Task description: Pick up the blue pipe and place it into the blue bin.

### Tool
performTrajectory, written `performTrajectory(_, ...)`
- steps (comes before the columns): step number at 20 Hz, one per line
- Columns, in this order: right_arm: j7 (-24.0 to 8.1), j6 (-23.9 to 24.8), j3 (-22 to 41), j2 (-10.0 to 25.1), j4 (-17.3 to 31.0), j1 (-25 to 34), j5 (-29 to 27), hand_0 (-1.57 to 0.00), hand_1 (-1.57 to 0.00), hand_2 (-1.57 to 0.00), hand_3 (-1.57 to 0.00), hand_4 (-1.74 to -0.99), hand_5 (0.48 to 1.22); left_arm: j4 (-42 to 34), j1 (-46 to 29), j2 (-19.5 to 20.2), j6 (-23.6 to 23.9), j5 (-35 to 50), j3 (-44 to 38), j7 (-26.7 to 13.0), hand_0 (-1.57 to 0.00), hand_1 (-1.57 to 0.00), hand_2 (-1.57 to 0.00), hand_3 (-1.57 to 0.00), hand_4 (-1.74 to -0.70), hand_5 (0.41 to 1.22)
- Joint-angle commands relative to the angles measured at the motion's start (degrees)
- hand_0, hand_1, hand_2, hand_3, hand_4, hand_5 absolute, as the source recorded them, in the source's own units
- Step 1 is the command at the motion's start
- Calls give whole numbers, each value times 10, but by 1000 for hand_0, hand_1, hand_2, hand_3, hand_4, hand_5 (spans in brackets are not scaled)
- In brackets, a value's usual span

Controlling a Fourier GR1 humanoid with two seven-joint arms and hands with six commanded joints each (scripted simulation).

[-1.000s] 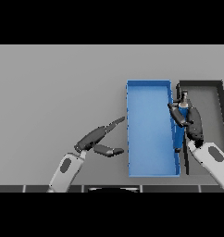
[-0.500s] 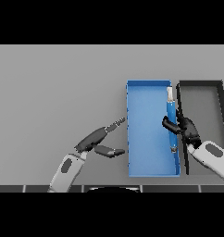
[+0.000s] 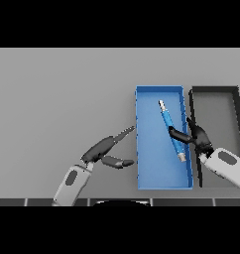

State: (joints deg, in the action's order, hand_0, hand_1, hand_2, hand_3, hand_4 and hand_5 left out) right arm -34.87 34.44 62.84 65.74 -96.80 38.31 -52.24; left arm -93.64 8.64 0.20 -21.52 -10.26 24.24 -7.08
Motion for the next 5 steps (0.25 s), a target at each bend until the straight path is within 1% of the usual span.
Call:
performTrajectory(1,-1,0,4,2,0,2,-3,-6,-5,-5,-3,-1022,661,-4,4,-2,2,2,-2,-2,1,1,1,1,-885,431)
performTrajectory(2,-1,2,8,4,0,7,-5,-6,-5,-5,-3,-1022,658,-7,1,0,-2,5,0,-6,1,1,1,1,-885,431)
performTrajectory(3,0,-5,9,6,-2,9,-4,-6,-5,-5,-3,-1022,655,-8,-2,2,-1,2,1,-3,1,1,1,1,-885,431)
performTrajectory(5,4,-7,7,2,5,6,-7,-6,-5,-5,-3,-1022,643,-9,-1,9,-6,8,-6,-6,1,1,1,1,-885,431)
